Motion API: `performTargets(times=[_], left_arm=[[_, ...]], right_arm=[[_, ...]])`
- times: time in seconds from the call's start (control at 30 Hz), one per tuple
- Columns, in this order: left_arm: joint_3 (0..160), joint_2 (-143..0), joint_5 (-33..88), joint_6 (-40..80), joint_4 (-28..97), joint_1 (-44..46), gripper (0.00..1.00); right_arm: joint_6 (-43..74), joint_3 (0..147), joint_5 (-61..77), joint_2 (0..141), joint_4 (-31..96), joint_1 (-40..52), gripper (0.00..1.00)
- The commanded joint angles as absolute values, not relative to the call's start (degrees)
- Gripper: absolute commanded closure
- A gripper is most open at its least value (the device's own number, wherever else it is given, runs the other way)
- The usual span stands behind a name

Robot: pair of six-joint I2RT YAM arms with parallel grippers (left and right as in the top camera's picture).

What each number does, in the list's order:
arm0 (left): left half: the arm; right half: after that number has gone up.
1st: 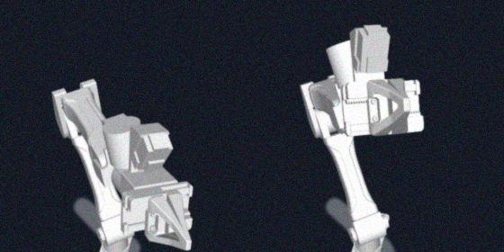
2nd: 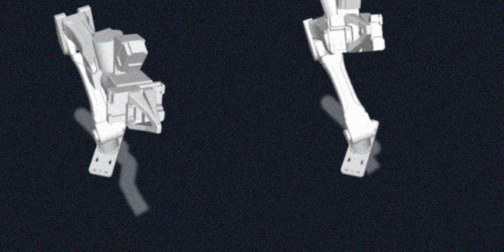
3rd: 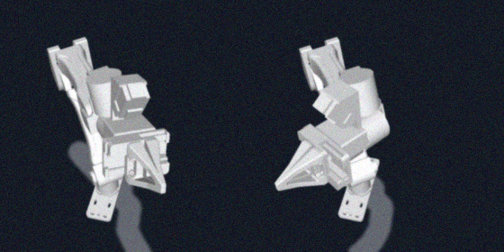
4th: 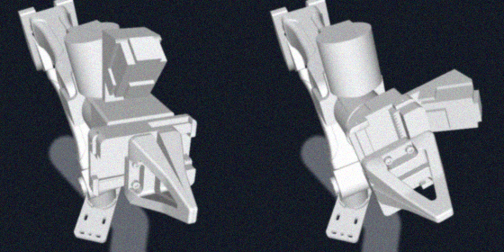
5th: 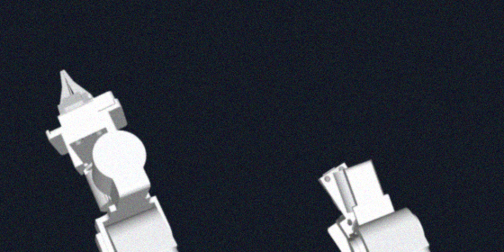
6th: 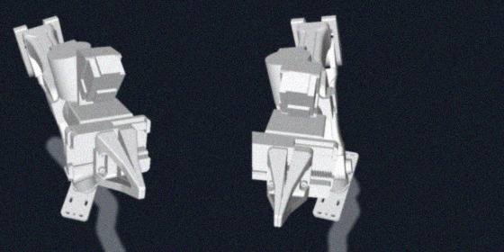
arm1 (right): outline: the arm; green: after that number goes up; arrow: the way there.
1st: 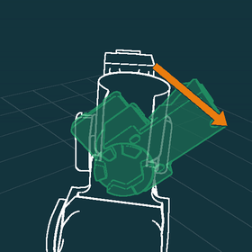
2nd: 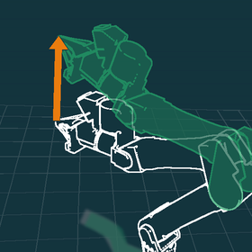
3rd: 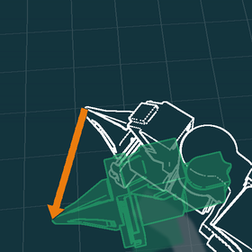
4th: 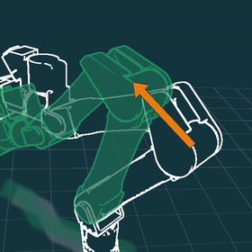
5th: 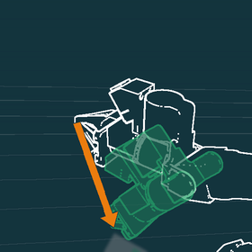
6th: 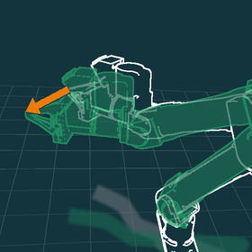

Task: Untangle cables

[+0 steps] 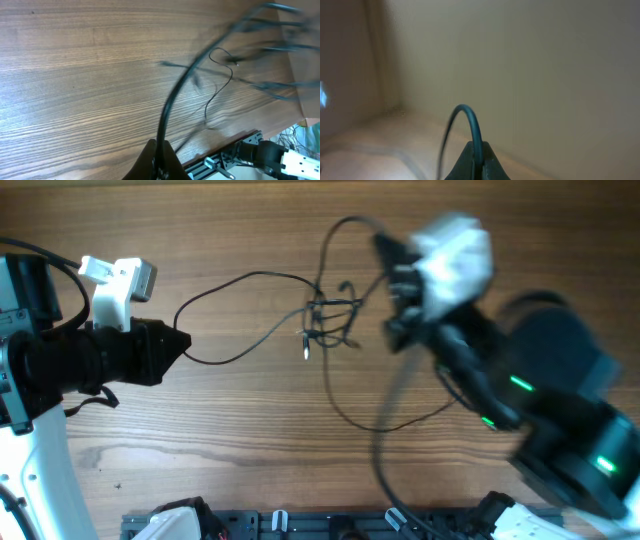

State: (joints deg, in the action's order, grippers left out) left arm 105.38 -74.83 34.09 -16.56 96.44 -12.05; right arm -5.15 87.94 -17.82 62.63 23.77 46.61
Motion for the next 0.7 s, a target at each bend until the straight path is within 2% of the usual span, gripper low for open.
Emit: performTargets(times=[0.0, 0.1, 0.2, 0.3, 0.43, 0.53, 0.67], left_arm=[[106.1, -74.8, 32.7, -16.0, 96.5, -12.0, 0.96], [106.1, -74.8, 32.6, -16.0, 96.5, -12.0, 0.96], [106.1, -74.8, 32.7, -15.5, 96.5, -12.0, 0.96], [105.9, -74.8, 33.9, -14.3, 96.5, -12.0, 0.95], [102.8, -74.8, 42.1, -16.1, 96.5, -9.6, 0.9], [98.6, -74.8, 41.3, -19.3, 96.2, -6.2, 0.89], [88.4, -74.8, 32.0, -16.7, 89.4, -3.6, 0.94]], right_arm=[[-4.5, 89.1, -27.6, 57.1, 20.1, 46.5, 0.96], [-3.3, 89.1, -30.7, 55.2, 17.9, 46.5, 0.96], [2.9, 88.9, -34.0, 55.4, 18.2, 46.5, 0.96], [3.3, 88.9, -31.0, 57.3, 19.3, 46.5, 0.96], [3.0, 88.9, -25.3, 61.5, 20.3, 46.5, 0.96], [3.0, 88.9, -25.3, 62.9, 20.2, 46.5, 0.96], [1.5, 88.9, -25.4, 62.3, 19.8, 46.5, 0.96]])
